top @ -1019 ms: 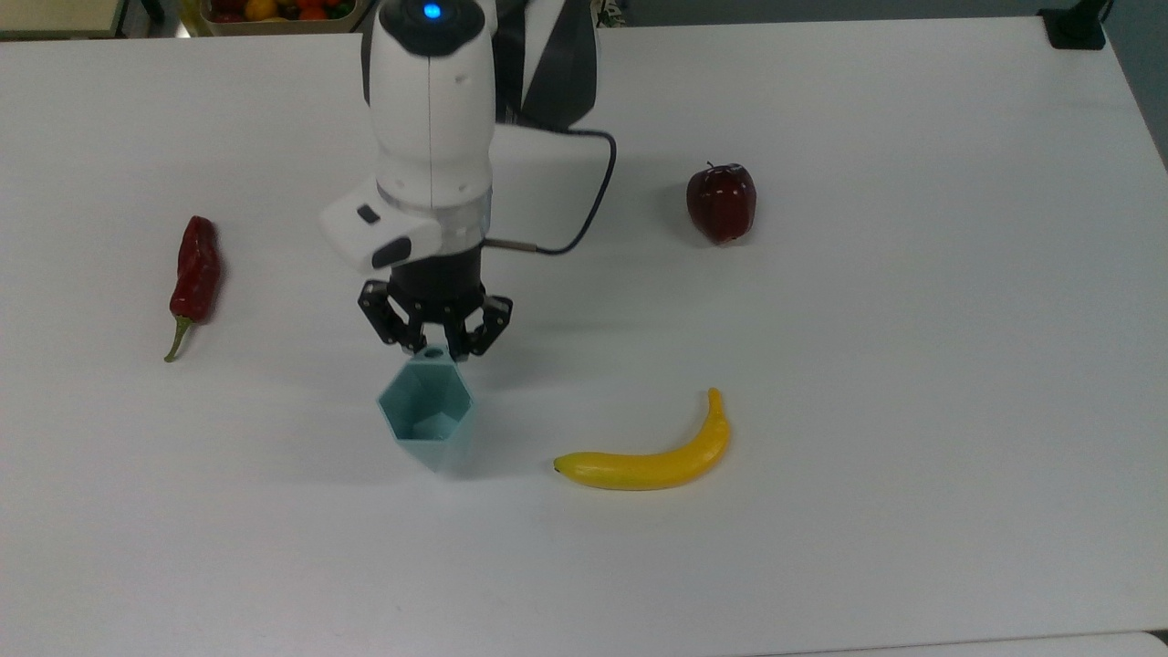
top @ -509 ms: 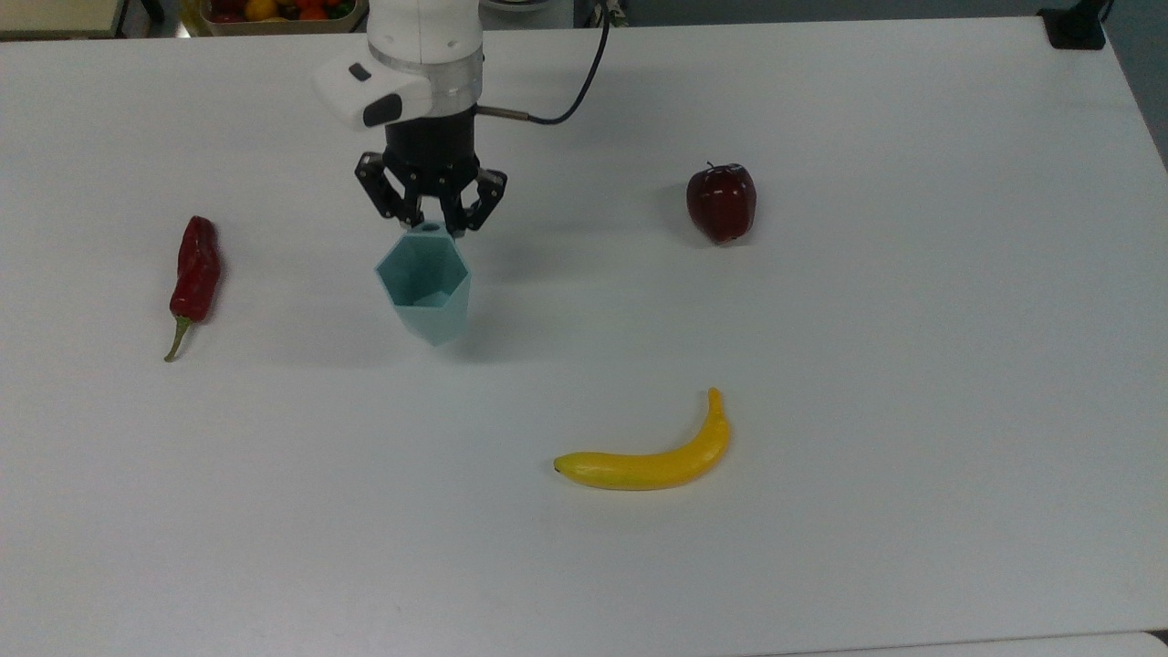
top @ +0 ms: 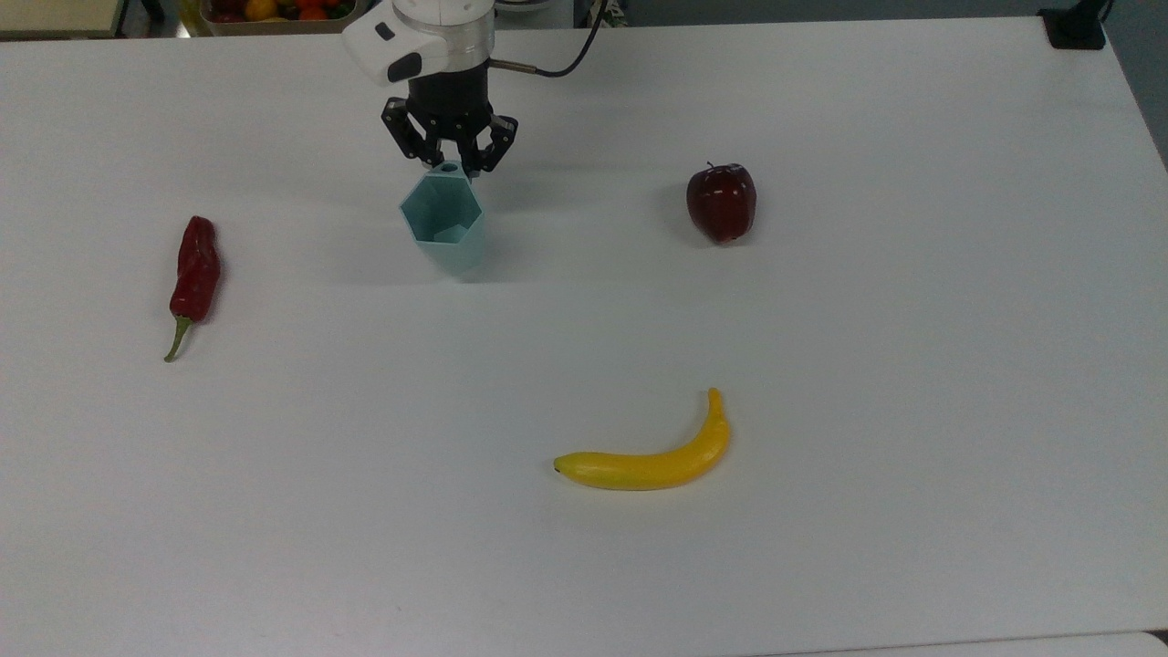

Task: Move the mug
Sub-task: 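Open the gripper to release the teal cup on the table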

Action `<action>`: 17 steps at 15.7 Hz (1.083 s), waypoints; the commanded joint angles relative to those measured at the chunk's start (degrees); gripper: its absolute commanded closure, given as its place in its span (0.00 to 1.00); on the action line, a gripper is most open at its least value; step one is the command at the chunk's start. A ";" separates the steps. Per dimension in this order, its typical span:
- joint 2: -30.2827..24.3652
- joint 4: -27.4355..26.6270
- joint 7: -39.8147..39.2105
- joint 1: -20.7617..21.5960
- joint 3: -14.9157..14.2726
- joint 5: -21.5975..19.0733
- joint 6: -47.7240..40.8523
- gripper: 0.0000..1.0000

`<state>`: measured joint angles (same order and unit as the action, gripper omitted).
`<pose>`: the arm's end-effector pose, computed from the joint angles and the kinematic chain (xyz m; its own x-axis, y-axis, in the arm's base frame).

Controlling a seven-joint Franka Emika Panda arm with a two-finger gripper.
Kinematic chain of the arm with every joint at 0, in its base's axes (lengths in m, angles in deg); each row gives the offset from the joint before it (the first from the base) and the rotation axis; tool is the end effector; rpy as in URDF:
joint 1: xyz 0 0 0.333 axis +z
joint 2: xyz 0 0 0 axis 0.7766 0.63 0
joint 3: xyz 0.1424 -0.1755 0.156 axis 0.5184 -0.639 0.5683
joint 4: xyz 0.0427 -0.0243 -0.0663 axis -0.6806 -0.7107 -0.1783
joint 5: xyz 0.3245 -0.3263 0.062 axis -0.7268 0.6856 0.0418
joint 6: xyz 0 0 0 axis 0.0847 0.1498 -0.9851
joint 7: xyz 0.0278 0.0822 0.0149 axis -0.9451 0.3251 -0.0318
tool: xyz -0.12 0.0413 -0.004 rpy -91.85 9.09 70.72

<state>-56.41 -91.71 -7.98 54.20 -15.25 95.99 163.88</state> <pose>0.5974 0.0036 0.2819 0.9760 -0.0924 0.1971 -0.1049 -0.9930 0.0538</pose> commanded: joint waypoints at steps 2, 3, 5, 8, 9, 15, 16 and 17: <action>-0.37 -2.07 2.24 0.62 -0.26 1.17 1.62 0.94; -0.37 -1.98 2.50 0.71 -0.26 1.17 1.62 0.94; -0.19 -1.98 2.59 0.71 -0.26 1.17 1.54 0.85; 0.68 -1.98 2.50 0.97 -0.26 1.17 1.18 0.81; 0.86 -1.89 2.59 1.06 -0.26 1.17 1.10 0.81; 1.04 -1.54 2.50 1.23 -0.26 1.26 -2.15 0.36; 0.95 -1.28 2.50 1.32 -0.17 1.26 -3.72 0.08; 0.95 -0.58 2.50 1.32 -0.08 1.35 -5.30 0.00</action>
<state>-54.61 -92.83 -7.08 54.69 -15.24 96.02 162.84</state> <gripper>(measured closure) 0.573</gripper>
